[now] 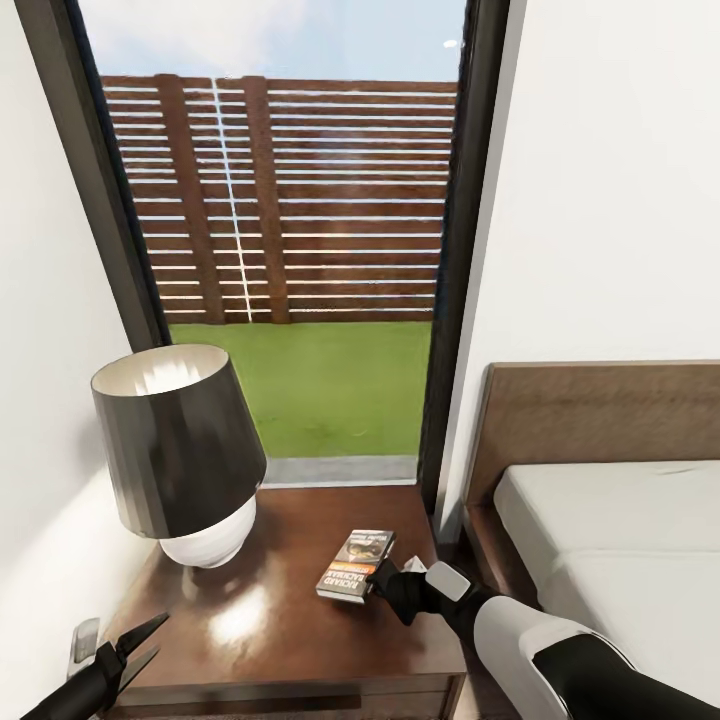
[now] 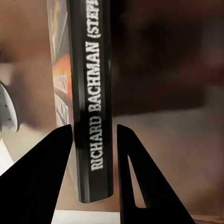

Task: In the bedroom, move the book from the bed onto either nightstand, and place the two sandals side by side next to the bed.

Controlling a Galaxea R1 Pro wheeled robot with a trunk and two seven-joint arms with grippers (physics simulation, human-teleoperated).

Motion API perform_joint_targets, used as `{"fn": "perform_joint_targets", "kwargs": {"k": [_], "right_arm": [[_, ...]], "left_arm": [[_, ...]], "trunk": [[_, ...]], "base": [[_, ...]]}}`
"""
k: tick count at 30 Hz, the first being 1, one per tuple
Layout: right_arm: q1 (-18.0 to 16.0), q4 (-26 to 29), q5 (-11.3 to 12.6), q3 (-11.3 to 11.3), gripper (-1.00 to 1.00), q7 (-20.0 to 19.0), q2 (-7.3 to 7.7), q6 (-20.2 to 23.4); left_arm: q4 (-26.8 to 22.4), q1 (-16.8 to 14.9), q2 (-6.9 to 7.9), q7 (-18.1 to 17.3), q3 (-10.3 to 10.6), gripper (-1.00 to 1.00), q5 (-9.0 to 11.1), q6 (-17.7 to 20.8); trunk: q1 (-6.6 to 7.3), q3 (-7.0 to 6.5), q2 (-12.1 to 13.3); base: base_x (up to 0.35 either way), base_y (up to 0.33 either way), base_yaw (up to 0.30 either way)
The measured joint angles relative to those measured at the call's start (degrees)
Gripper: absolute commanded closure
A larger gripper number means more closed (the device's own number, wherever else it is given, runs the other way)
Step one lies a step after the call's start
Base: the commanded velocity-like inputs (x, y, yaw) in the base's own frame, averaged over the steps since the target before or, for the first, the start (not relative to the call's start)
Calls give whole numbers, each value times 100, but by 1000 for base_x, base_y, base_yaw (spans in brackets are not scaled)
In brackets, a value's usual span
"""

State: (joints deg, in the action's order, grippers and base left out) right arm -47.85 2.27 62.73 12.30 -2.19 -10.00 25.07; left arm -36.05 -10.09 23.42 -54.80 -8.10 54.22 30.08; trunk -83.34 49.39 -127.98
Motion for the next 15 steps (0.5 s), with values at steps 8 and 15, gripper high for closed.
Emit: {"fn": "perform_joint_targets", "kwargs": {"k": [8, 15], "right_arm": [[0, 0, -1, 0, 100, 0, 0, 0], [0, 0, 3, 0, 100, 1, 0, 0]], "left_arm": [[2, 0, 1, 0, 0, -100, -3, -3], [6, 0, 3, 0, 0, -100, -4, 2]], "trunk": [[0, 0, 0], [0, 0, 0]], "base": [[0, 0, 0], [0, 0, 0]]}}
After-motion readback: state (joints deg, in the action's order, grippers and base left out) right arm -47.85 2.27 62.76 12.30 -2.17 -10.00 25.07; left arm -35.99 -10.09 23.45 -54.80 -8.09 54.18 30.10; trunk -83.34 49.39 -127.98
